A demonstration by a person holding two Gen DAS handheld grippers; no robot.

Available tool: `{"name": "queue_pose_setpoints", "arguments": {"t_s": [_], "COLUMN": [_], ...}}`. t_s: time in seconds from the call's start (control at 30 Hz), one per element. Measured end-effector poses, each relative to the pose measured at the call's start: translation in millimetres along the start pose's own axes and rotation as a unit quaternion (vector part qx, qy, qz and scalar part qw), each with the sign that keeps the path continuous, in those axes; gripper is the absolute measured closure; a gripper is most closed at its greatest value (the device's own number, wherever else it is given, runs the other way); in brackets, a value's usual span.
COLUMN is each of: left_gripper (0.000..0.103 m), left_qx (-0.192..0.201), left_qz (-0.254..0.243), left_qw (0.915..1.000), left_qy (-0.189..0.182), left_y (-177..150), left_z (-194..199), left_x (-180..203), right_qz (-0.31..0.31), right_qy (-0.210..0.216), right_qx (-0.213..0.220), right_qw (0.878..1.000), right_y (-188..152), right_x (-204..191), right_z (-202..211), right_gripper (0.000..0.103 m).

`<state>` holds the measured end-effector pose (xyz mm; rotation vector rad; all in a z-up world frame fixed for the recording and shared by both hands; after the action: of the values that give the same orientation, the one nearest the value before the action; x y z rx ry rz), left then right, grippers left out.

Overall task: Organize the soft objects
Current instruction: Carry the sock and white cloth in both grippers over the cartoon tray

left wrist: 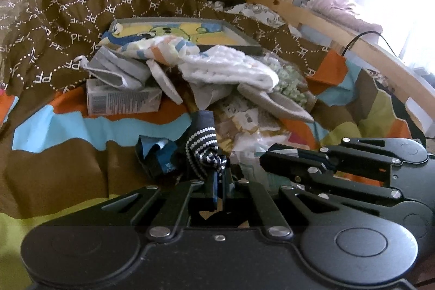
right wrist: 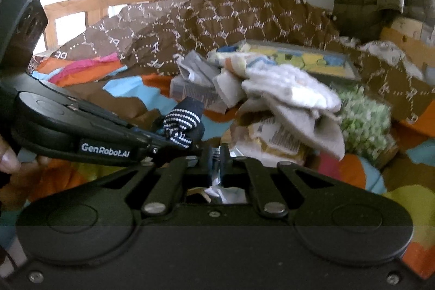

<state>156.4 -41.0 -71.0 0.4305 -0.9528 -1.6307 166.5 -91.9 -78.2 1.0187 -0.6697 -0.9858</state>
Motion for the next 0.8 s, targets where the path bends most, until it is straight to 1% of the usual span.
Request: {"name": "queue_pose_setpoints", "arguments": {"t_s": [0.17, 0.27, 0.4, 0.57, 0.67, 0.8], "left_gripper": [0.101, 0.101, 0.101, 0.101, 0.101, 0.101], "left_qx": [0.011, 0.019, 0.037, 0.056, 0.067, 0.066], "left_qz": [0.003, 0.005, -0.008, -0.017, -0.022, -0.039], "left_qw": [0.9999, 0.9998, 0.9993, 0.9983, 0.9975, 0.997], "left_qy": [-0.001, -0.002, -0.006, -0.01, -0.009, -0.008], "left_y": [3, 8, 23, 55, 80, 120], "left_z": [7, 12, 24, 40, 48, 50], "left_x": [1, 2, 6, 9, 8, 3], "right_qz": [0.005, 0.01, 0.014, 0.0, -0.007, 0.023], "right_qy": [-0.007, -0.009, -0.017, -0.033, -0.038, -0.038], "right_qx": [0.008, 0.024, 0.051, 0.084, 0.101, 0.115], "right_qw": [1.0, 1.0, 0.998, 0.996, 0.994, 0.992], "right_y": [2, 8, 17, 39, 59, 91], "right_x": [-1, -2, 2, 18, 31, 41], "right_z": [8, 20, 35, 53, 62, 60], "right_gripper": [0.103, 0.103, 0.103, 0.103, 0.103, 0.103]}}
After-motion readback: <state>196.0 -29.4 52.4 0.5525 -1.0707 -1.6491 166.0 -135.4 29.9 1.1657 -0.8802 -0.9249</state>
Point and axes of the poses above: each gripper's, at about its wrist camera, not at the fingertips, and z roughly against the way its jaws point, x to its right, y to its top, the point moved 7 cm from there along -z, roughly the way its jaws point, and after that the axes turned 3 degrees about -z, right-handed, at the moved point
